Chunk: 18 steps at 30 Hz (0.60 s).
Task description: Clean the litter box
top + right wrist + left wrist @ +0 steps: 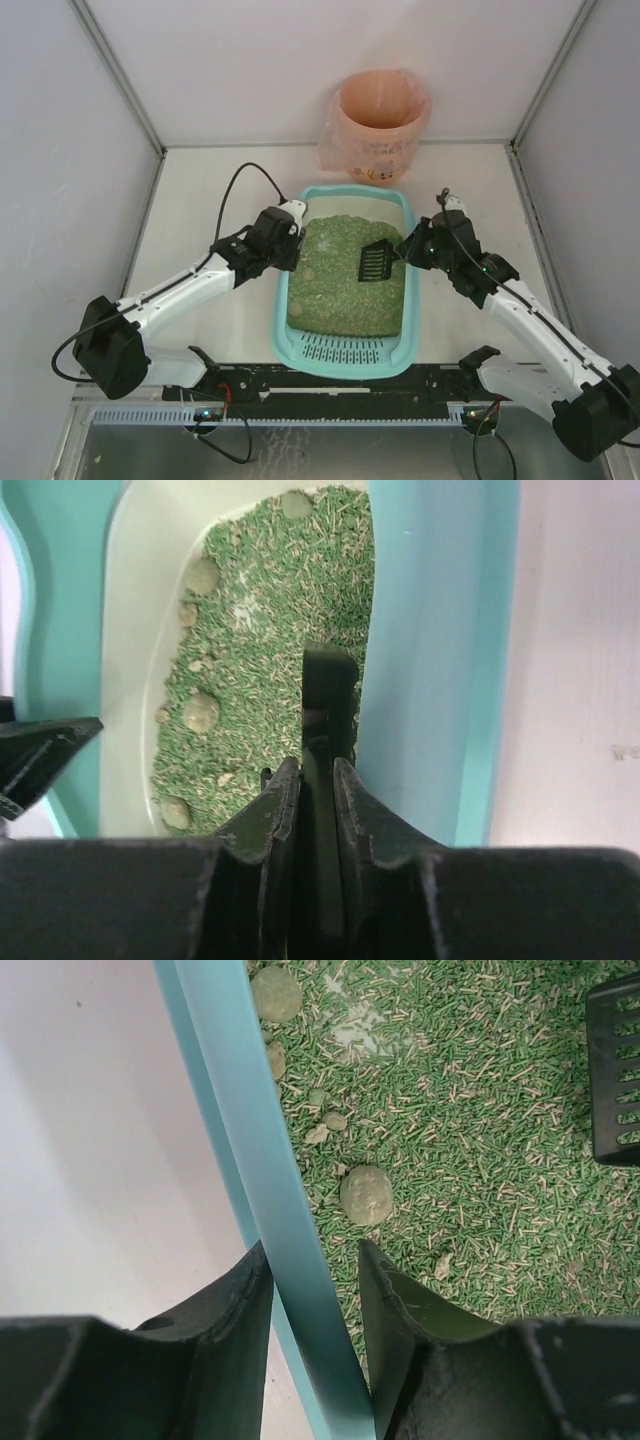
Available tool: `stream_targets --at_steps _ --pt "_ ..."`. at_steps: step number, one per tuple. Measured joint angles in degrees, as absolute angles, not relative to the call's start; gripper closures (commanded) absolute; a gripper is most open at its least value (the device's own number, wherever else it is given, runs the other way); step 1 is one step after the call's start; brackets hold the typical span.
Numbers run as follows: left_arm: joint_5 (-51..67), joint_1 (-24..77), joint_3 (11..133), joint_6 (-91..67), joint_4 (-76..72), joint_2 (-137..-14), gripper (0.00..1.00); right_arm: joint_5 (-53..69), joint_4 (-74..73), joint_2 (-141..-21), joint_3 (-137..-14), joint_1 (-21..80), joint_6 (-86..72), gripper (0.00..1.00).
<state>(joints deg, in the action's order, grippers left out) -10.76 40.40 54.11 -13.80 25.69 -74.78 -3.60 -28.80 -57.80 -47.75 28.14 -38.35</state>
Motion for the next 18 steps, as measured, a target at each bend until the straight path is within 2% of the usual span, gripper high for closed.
stream_targets --at_steps 7,14,18 --pt "-8.6 40.6 54.2 -13.4 24.5 -75.1 0.53 1.9 -24.8 -52.1 -42.3 23.3 -41.5 1.0" --pt "-7.7 41.2 55.1 -13.5 26.7 -75.7 0.38 3.8 -24.8 -51.1 -42.0 22.5 -41.2 1.0" --pt "-7.3 41.7 55.1 -14.0 27.7 -75.3 0.39 4.4 -24.6 -51.5 -42.0 22.9 -41.2 1.0"
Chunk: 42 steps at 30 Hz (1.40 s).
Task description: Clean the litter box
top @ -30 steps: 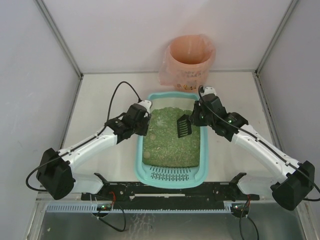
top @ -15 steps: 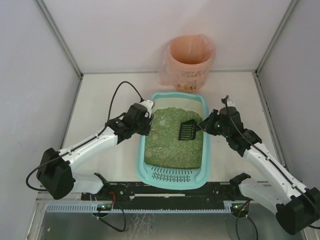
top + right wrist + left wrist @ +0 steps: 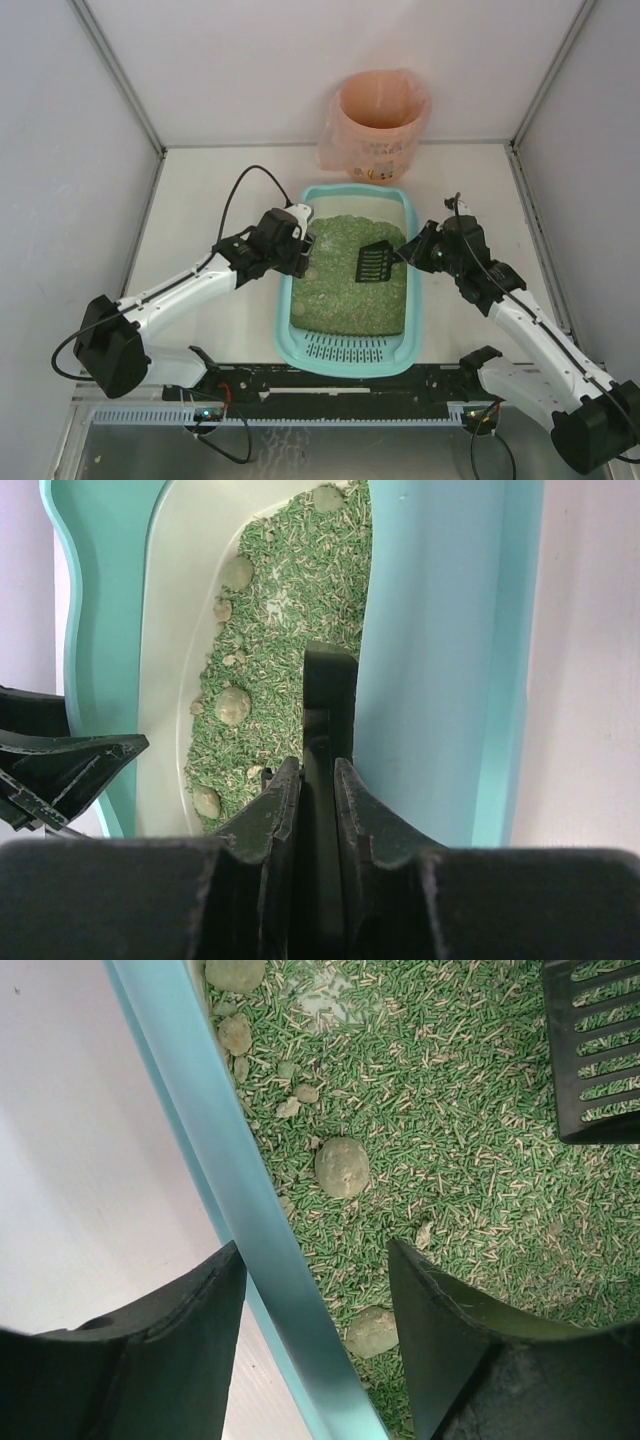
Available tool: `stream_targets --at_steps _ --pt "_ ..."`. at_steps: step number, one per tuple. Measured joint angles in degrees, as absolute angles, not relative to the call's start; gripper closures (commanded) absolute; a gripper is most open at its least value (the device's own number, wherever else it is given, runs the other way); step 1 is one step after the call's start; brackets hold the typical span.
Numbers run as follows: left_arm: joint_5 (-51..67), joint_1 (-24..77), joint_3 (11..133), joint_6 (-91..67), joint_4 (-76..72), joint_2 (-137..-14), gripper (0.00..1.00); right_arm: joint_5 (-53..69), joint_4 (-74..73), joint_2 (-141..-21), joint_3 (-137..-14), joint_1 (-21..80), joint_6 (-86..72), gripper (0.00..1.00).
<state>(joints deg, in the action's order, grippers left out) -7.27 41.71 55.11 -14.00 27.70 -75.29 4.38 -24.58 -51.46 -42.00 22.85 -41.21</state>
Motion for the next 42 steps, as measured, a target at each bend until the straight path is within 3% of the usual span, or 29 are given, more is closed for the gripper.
stream_targets --at_steps 11,24,35,42 --pt "-7.8 41.6 55.1 -14.0 28.1 -75.1 0.48 -1.1 -24.6 -63.6 -50.4 31.1 -41.1 1.0" --pt "-8.3 41.6 55.1 -14.0 28.3 -75.1 0.5 -2.1 -28.8 -77.7 -58.1 37.3 -43.6 1.0" --pt "-8.7 41.6 55.1 -14.4 28.3 -75.4 0.53 3.0 -12.5 -87.1 -56.0 40.8 -52.4 1.0" --pt "-10.3 41.6 55.1 -14.4 29.2 -75.5 0.52 5.6 -4.8 -87.1 -51.6 39.8 -55.0 1.0"
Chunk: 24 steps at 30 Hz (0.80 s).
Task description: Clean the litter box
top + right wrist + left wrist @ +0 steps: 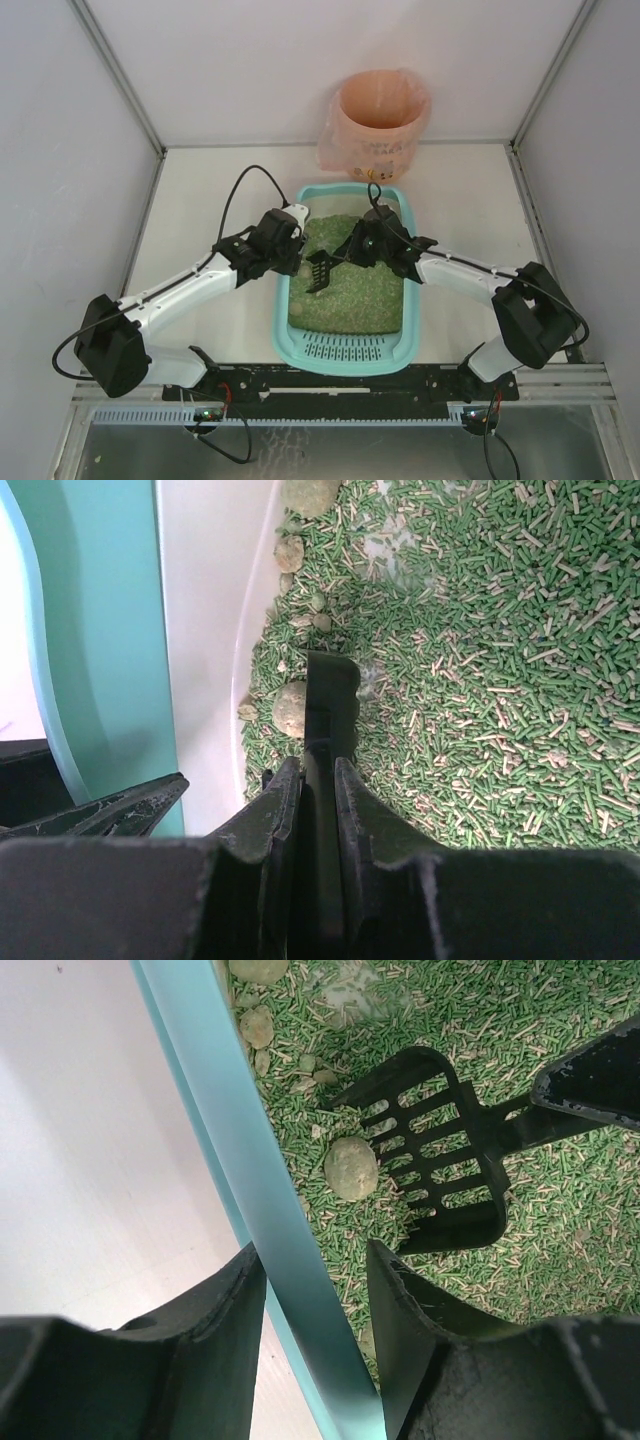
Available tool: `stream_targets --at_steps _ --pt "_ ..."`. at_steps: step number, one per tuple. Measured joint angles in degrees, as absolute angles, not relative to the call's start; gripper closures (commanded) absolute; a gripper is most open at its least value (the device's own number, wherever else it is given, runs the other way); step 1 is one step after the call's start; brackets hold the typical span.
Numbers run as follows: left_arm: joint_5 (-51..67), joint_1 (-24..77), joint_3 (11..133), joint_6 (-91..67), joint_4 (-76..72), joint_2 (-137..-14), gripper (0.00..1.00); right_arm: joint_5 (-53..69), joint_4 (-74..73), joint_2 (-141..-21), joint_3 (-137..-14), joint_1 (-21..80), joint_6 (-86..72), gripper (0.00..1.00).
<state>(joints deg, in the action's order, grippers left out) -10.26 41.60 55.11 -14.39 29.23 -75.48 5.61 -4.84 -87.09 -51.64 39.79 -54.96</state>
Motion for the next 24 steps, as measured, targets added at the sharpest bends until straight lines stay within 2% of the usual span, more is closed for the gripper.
stream_targets --at_steps 9,19,24 --pt "-9.8 41.7 55.1 -14.5 29.3 -75.5 0.4 5.0 -4.4 -83.6 -49.1 40.7 -56.6 1.0" --pt "-8.3 42.4 55.1 -16.2 28.9 -75.2 0.13 4.5 -8.2 -77.7 -48.1 40.3 -56.8 1.0" --pt "-8.4 42.5 57.0 -17.1 30.1 -73.5 0.05 4.5 -8.8 -75.3 -46.1 39.4 -57.0 1.0"
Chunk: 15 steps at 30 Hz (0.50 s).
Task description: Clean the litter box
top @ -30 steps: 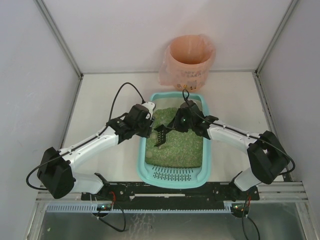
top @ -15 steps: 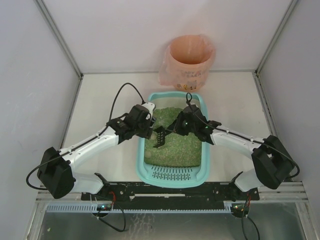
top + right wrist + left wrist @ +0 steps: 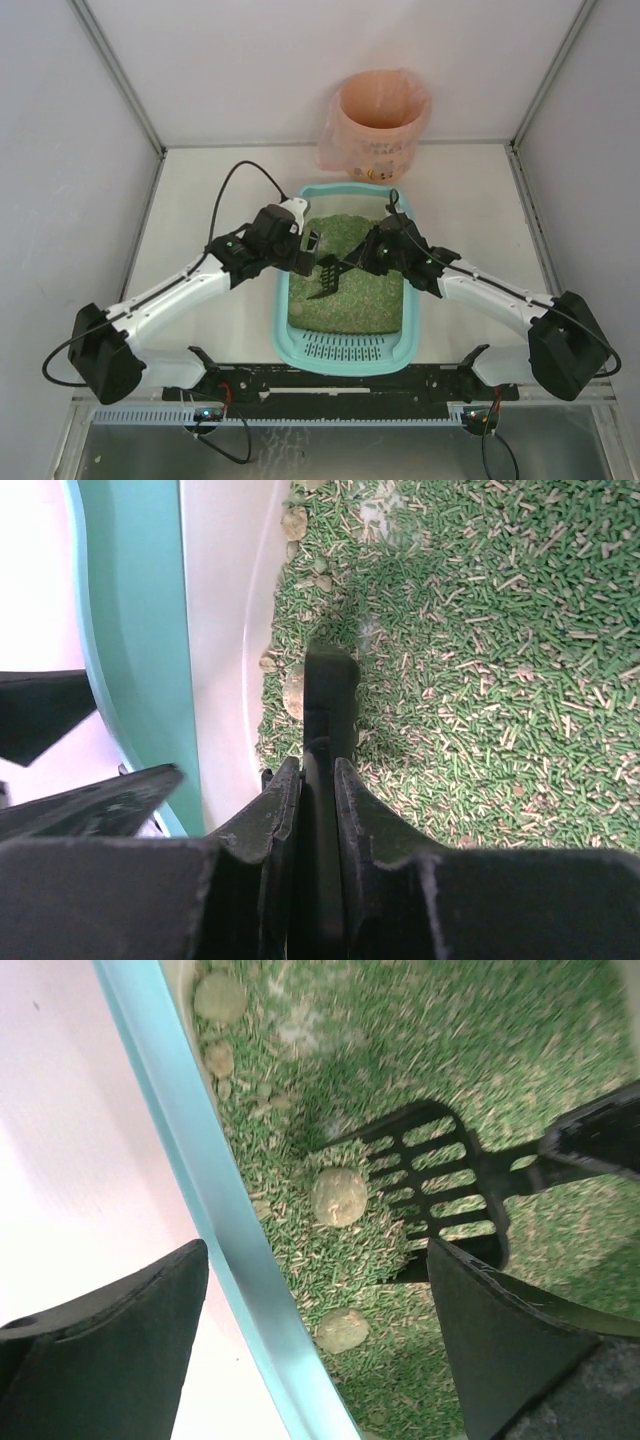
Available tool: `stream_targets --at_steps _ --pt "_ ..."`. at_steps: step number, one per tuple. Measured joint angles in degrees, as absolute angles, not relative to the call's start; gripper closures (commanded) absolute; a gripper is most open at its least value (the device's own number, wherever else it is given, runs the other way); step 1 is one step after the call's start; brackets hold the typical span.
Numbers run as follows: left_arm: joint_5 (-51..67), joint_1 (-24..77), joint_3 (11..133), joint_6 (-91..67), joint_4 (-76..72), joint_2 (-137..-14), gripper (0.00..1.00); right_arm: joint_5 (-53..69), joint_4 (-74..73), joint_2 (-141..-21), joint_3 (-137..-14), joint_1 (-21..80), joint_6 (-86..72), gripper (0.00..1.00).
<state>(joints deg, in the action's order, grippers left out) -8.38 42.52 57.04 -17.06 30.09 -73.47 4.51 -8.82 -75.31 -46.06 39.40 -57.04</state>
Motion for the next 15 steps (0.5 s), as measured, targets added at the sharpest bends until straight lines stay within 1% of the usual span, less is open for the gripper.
stream_targets --at_steps 9,15 --pt "-9.8 42.1 62.9 -17.4 31.3 -65.0 0.01 5.8 -7.2 -69.2 -40.4 37.5 -58.9 1.0" --pt "-10.5 39.2 63.2 -17.4 33.9 -59.3 0.01 6.9 -5.7 -63.7 -36.0 35.8 -60.8 1.0"
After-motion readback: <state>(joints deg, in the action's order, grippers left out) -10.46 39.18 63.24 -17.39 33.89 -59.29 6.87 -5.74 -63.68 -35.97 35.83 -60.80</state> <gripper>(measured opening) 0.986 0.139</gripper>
